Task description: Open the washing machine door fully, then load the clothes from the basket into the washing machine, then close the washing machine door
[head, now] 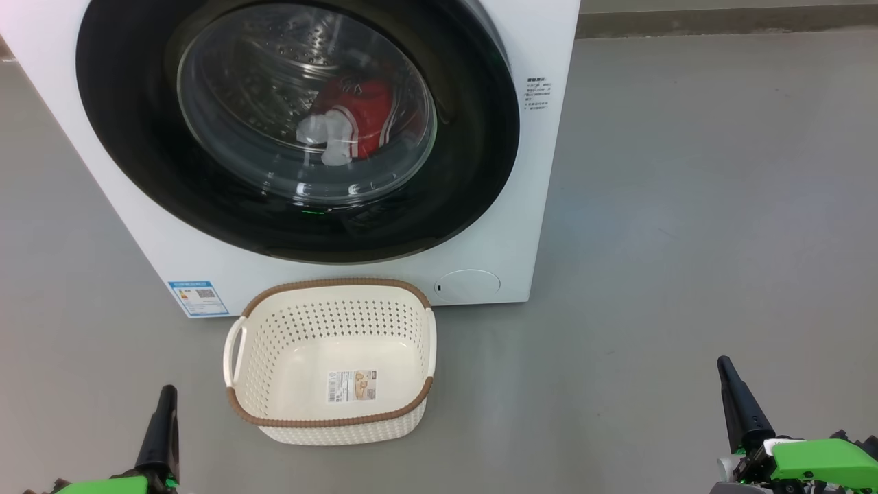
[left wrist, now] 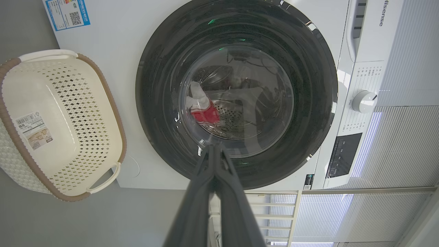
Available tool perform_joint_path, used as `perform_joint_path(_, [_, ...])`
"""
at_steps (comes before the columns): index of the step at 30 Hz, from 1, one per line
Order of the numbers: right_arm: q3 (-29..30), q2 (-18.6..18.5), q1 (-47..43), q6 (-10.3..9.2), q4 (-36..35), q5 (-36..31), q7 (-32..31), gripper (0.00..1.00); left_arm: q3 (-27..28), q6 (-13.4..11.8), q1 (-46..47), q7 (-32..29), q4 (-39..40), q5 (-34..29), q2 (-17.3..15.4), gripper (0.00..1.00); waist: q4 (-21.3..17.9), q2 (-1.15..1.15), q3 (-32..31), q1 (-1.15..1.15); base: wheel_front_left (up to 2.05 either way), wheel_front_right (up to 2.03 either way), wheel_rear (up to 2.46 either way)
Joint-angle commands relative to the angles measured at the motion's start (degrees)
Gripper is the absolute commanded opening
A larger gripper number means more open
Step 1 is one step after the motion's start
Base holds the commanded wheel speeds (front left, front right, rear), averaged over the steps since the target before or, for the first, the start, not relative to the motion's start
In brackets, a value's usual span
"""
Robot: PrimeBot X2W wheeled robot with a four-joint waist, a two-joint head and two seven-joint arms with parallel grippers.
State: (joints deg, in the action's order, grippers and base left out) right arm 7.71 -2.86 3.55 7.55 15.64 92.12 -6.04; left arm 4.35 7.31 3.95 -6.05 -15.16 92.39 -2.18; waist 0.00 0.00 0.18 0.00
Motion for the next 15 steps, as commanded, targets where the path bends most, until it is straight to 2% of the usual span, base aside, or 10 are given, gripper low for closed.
perform_joint_path(1, [-1.26,-0.11,2.63,-0.06,-1.62,0.10,-0.39,0.00,2.00,0.18,2.23,-0.29,1.11,-0.08,-0.86,0.00,0.00,0.00,0.00,0.00,0.00,0.00,0.00])
perform_joint_path(15, [-1.23,-0.09,2.63,-0.06,-1.62,0.08,-0.42,0.00,2.04,0.18,2.23,-0.33,1.11,-0.12,-0.83,0.00,0.00,0.00,0.00,0.00,0.00,0.00,0.00])
